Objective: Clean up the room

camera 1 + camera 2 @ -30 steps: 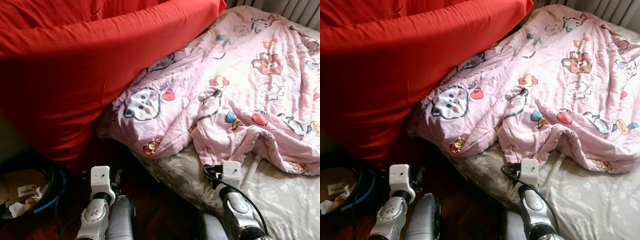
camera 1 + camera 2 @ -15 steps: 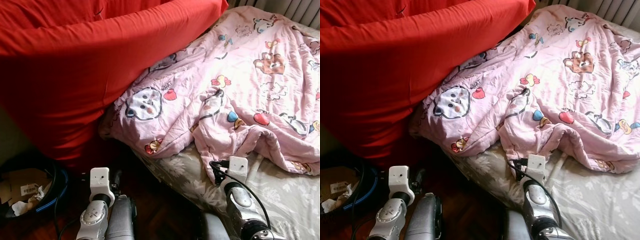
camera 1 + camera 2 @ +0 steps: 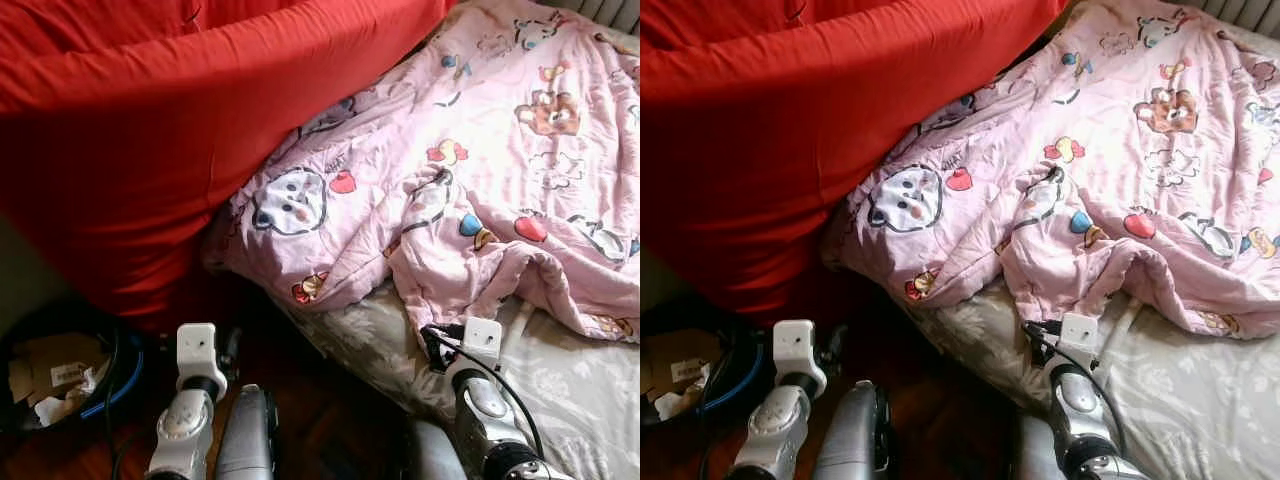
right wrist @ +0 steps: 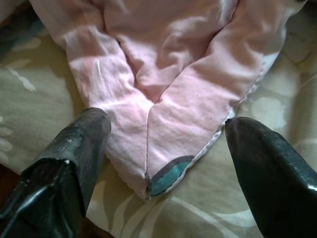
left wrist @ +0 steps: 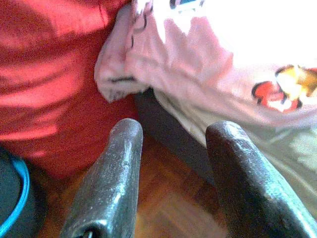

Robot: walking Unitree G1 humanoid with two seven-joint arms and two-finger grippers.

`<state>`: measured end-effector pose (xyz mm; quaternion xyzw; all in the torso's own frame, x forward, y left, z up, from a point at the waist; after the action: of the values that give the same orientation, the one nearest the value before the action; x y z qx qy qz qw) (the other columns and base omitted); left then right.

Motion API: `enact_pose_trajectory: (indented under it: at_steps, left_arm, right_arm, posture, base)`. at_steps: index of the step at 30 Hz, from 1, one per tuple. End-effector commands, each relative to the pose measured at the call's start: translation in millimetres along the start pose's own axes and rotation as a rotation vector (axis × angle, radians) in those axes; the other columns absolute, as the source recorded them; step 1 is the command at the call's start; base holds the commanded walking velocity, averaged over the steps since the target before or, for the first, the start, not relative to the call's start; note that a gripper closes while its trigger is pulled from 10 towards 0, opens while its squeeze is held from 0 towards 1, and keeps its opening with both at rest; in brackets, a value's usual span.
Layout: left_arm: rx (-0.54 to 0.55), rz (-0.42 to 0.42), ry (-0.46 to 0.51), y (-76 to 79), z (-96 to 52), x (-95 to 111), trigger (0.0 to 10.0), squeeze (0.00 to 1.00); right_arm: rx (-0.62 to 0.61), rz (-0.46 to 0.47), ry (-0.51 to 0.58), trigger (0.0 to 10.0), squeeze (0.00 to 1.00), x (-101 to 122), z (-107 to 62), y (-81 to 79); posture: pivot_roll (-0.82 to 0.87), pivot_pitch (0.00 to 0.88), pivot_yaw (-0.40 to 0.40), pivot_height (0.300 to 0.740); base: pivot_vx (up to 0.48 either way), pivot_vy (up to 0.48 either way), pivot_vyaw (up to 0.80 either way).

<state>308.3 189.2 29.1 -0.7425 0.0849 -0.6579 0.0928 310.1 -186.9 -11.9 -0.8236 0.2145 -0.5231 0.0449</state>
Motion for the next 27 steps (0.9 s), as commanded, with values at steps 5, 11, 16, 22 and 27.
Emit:
enact_pose_trajectory:
  at_steps: [5,11,16,22,27]
  left_arm:
    - [-0.01,0.006,0.006,-4.9,-3.6,1.2,10.0,0.0]
    - [-0.022,0.01,0.007,-6.4,-8.8,0.1,10.0,0.0]
    - [-0.026,0.014,0.005,-7.0,-13.1,-1.1,10.0,0.0]
    - [-0.029,0.016,0.004,-9.2,-21.3,-0.5,10.0,0.0]
    - [-0.036,0.017,-0.002,-8.6,-23.8,0.9,10.0,0.0]
  right_arm:
    - [-0.032,0.0,-0.064,10.0,0.0,-17.1,-4.8,5.6]
    - [-0.038,0.017,-0.073,10.0,0.0,-19.6,-5.4,4.5]
    - [-0.033,0.011,-0.073,10.0,0.0,-20.7,-5.8,2.9]
    - [0.02,0.029,0.013,10.0,0.0,-10.3,-4.8,-7.9]
    - [0.034,0.036,0.043,10.0,0.0,-4.5,-3.7,-10.9]
  posture:
    - [0.1,0.301,0.06,0.621]
    - [0.1,0.323,0.07,0.621]
    - [0.12,0.341,0.076,0.621]
    - [0.13,0.353,0.082,0.621]
    - [0.13,0.353,0.083,0.621]
  base:
    - [0.0,0.0,0.0]
    - [0.0,0.0,0.0]
    - [0.0,0.0,0.0]
    - [0.0,0.0,0.0]
    - [0.0,0.0,0.0]
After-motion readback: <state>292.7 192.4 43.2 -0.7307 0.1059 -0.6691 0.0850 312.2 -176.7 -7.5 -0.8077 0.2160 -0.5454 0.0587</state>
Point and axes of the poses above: a point about 5 cm out from each wrist's last joint towards the gripper, its own z axis pointing out of the wrist towards the gripper, its own x axis along the axis of the wrist's last joint, y = z × x, the point moved 2 cm from there along z, pointing out of the wrist towards the gripper, and after that the axes turned 15 degrees about z, right-handed, at the moved point
